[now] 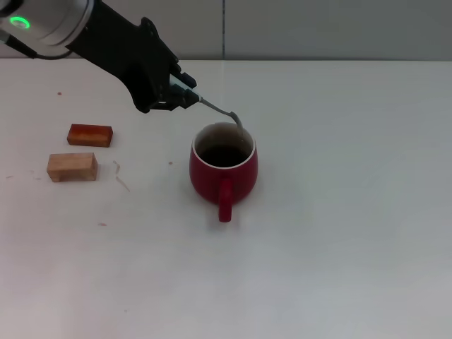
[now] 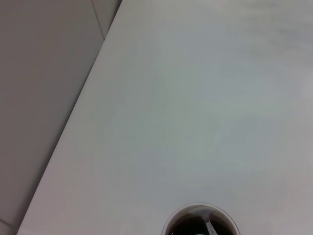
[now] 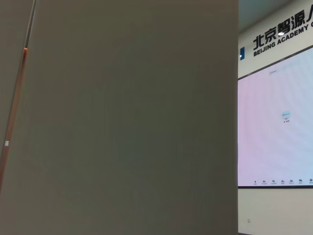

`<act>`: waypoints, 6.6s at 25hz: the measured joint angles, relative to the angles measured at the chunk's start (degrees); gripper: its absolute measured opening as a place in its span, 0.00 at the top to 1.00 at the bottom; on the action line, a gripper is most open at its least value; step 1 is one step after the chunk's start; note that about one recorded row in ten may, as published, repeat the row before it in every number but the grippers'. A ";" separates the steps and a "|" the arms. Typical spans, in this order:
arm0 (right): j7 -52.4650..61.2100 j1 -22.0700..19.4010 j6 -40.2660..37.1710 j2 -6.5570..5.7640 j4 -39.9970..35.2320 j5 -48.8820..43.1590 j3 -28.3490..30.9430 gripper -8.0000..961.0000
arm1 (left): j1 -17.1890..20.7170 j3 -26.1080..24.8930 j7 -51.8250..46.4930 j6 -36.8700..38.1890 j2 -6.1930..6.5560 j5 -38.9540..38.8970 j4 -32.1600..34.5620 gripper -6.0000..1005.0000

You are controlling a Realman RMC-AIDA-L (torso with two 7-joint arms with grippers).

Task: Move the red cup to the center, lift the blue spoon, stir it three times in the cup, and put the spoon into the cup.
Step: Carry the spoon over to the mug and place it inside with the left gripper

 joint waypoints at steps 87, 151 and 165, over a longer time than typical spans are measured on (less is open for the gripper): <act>0.00 -2.21 -0.56 0.14 1.47 -0.35 0.00 0.33 | 1.61 30.45 -4.40 -16.70 -0.92 7.61 -1.29 0.83; 0.00 -2.24 -0.63 0.05 1.47 -0.35 -0.09 0.34 | 5.07 34.92 -7.45 -14.65 -0.41 14.85 3.88 0.83; 0.00 -2.41 -0.70 0.05 1.47 -0.35 -0.09 0.34 | 4.72 32.18 -3.90 -13.48 -0.66 8.97 3.94 0.83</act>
